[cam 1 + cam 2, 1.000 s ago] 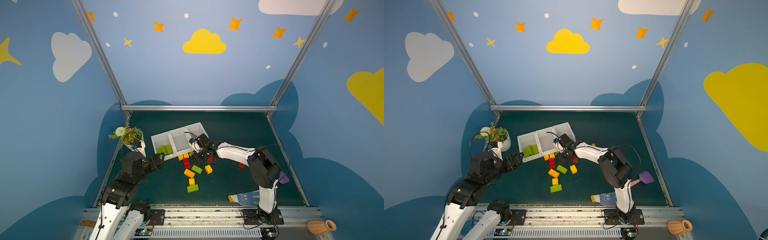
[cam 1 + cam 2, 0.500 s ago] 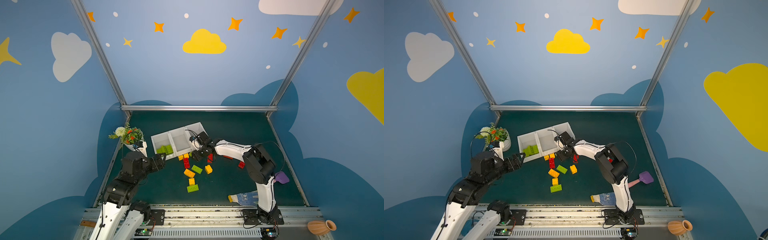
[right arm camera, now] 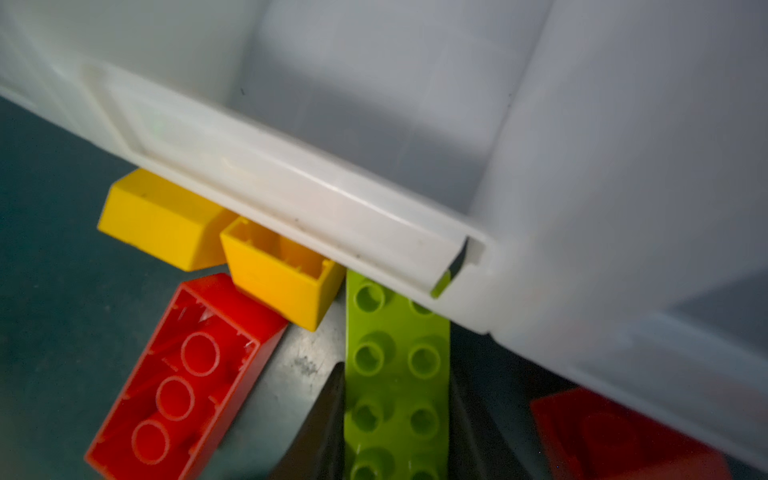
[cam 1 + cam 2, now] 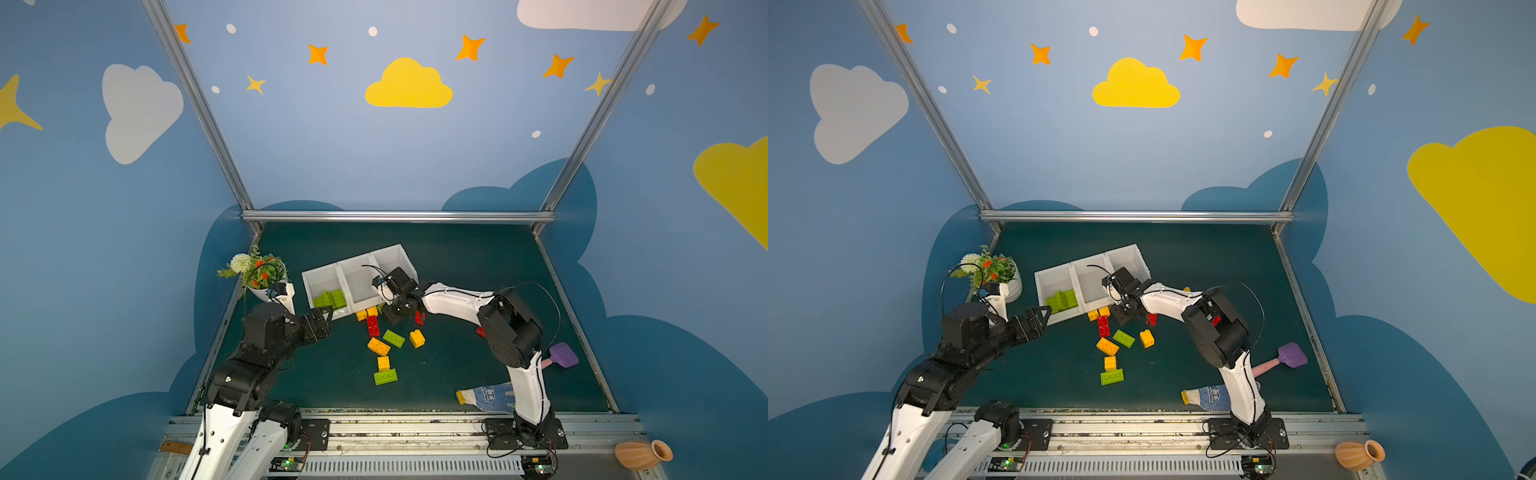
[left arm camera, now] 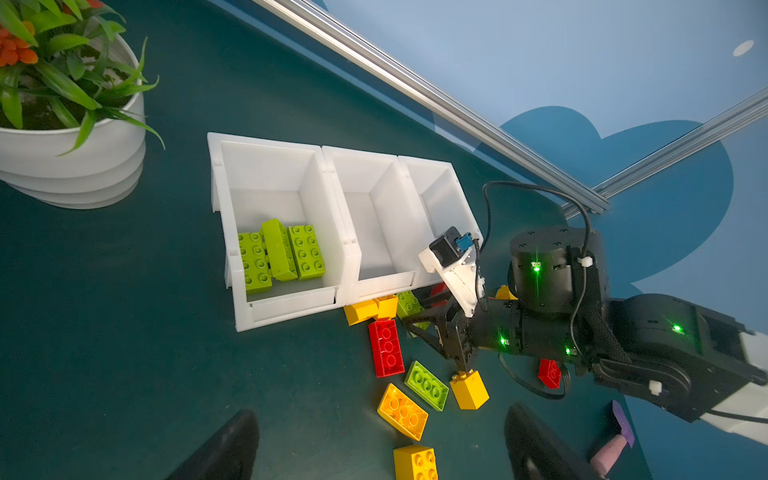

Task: Sort the legos into containers by color
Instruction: 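Close the right gripper on the lime-green brick and lift it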

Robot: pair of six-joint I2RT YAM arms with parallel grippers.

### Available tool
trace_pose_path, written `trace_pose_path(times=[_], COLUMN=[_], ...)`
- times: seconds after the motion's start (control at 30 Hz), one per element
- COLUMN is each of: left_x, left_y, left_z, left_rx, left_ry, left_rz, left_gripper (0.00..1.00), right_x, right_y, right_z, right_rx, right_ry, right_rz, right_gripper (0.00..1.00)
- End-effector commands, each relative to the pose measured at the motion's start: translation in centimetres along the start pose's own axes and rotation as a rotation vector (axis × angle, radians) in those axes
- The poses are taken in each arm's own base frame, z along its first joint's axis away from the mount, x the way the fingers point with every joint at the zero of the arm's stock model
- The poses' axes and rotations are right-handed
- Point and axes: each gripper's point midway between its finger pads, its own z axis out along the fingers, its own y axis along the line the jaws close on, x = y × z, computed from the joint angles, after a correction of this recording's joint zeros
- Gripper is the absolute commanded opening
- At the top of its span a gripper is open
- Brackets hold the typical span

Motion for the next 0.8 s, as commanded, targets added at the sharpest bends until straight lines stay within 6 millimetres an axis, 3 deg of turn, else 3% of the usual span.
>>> trace_pose_path(times=[0.0, 0.17, 0.37, 0.5, 0.6, 0.77], left_x=[-0.1, -0.1, 0.0, -0.1, -0.1, -0.2], left_y=[0.1, 0.2, 0.8, 0.7, 0.9, 0.9], left_z=[-0.1, -0.1, -0.2, -0.2, -0.4, -0.7], left_rx=[-0.001, -0.004, -0.035, -0.033, -0.046, -0.04], left_ry=[-0.013, -0.013, -0.014, -0.014, -0.018, -0.031], left_rz=[0.007, 0.006, 0.005, 0.007, 0.008, 0.011], left_gripper=[0.92, 0.92, 0.92, 0.93, 1.0, 1.0], right_x=[1.0, 1.4, 1.9, 3.2, 4.0, 4.1], right_y=[0.2, 0.4, 1.2, 2.0, 2.7, 3.8], right_z=[0.1, -1.3, -4.3, -5.9, -6.8, -8.1], right_rx=[0.0, -0.003, -0.027, -0.042, -0.056, -0.068], right_ry=[0.03, 0.019, -0.025, -0.034, -0.029, -0.038], right_rz=[0.006, 0.023, 0.05, 0.06, 0.057, 0.039], right_gripper=[0.23, 0.19, 0.18, 0.18, 0.17, 0.16])
